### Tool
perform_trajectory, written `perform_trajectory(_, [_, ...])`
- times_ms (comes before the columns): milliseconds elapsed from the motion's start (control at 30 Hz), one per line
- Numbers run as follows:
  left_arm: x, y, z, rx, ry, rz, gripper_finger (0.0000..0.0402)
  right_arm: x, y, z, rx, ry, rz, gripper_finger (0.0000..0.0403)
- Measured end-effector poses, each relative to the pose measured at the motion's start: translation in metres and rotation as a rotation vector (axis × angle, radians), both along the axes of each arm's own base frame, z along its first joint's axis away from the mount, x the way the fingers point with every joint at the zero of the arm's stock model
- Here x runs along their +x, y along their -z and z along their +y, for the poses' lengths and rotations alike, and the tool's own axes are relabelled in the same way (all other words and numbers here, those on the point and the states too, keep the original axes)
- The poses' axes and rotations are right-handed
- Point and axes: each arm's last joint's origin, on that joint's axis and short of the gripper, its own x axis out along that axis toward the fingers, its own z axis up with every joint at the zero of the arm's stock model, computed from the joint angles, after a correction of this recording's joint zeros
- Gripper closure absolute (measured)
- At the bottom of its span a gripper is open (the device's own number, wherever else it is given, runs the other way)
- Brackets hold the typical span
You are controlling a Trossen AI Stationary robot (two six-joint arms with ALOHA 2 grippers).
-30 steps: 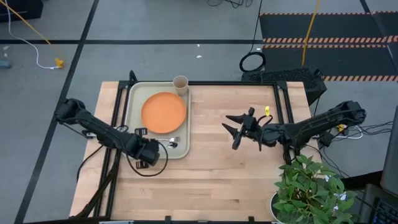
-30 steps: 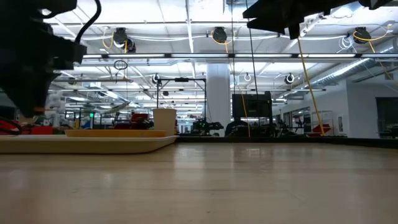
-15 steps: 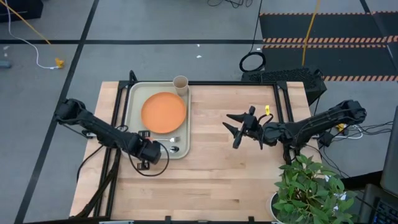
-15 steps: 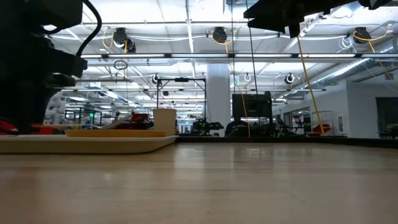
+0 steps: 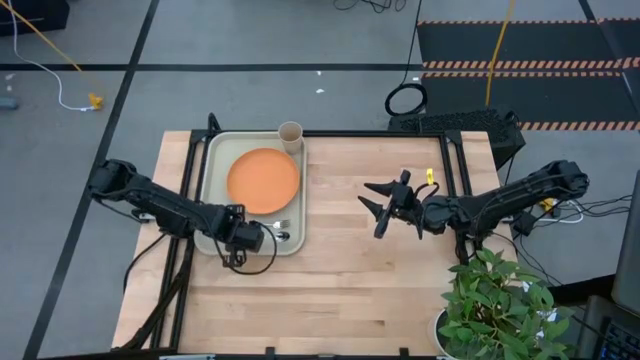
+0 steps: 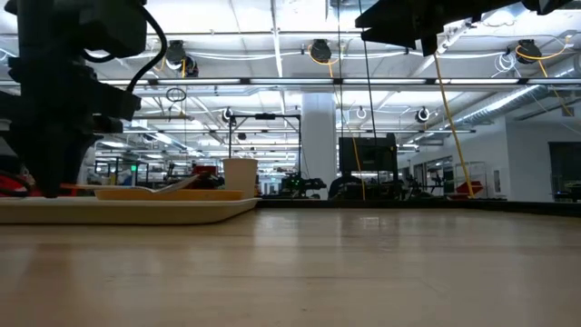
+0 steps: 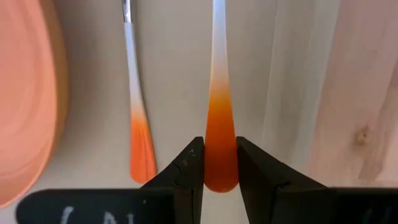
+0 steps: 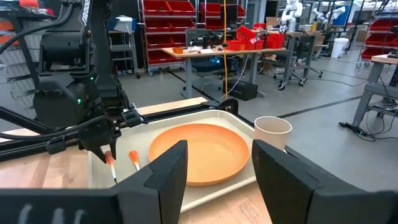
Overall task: Pick and place plate/cup/fork/spoon on tray
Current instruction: Put the orange spoon on the light brown tray
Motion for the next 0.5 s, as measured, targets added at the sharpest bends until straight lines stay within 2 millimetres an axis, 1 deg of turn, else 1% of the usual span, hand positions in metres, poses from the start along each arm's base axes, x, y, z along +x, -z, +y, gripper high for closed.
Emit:
perform_trajectory(300, [0.0053,0.0004,0.0040,-0.018,0.022,-0.030,0.0325,0.0000,0.0000,0.0000,0.000,0.000,0.000,0.0231])
perform_trajectory(500, [0.0071,0.0075,0.0039,-0.025,0.017,0.015,0.0325,0.0000,0.0000,0.0000,0.000,0.000,0.000,0.0231])
